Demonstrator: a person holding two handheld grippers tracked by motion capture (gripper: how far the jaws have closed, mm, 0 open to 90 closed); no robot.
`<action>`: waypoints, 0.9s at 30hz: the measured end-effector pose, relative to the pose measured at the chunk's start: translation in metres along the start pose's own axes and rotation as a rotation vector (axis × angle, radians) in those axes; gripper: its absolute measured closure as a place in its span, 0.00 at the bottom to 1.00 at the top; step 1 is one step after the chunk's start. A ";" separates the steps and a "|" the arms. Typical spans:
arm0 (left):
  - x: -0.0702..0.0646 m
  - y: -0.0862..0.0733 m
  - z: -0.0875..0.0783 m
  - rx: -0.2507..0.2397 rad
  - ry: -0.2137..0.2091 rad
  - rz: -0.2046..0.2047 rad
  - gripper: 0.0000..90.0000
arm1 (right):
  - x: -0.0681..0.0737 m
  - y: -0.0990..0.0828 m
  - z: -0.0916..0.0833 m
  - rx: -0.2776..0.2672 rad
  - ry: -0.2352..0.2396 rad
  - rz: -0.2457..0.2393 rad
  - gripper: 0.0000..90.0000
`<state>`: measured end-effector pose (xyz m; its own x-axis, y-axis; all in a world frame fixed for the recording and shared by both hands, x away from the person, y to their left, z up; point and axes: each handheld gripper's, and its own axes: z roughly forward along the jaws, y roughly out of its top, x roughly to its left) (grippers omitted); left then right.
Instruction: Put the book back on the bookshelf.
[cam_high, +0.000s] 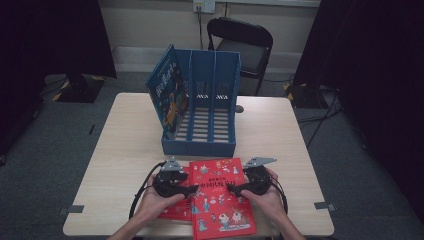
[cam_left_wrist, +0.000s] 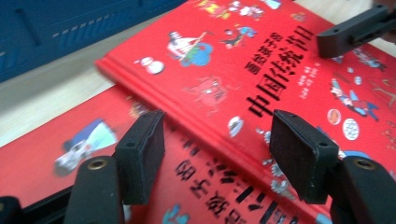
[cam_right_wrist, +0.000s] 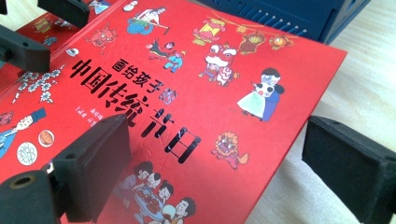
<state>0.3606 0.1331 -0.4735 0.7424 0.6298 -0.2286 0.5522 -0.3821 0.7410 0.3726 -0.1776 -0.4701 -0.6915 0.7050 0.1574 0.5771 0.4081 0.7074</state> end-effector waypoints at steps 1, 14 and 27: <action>0.002 0.000 -0.001 -0.005 0.000 -0.011 0.37 | 0.000 0.000 0.000 0.000 0.001 0.001 0.08; -0.002 -0.003 0.006 -0.048 -0.008 0.027 0.33 | 0.000 0.002 0.002 -0.001 0.003 -0.001 0.08; 0.002 0.000 0.008 -0.052 -0.065 -0.005 0.34 | 0.007 0.021 -0.003 -0.069 0.007 -0.033 0.13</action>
<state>0.3649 0.1293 -0.4791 0.7636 0.5855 -0.2722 0.5371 -0.3419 0.7711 0.3781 -0.1661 -0.4520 -0.7125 0.6880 0.1379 0.5231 0.3899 0.7578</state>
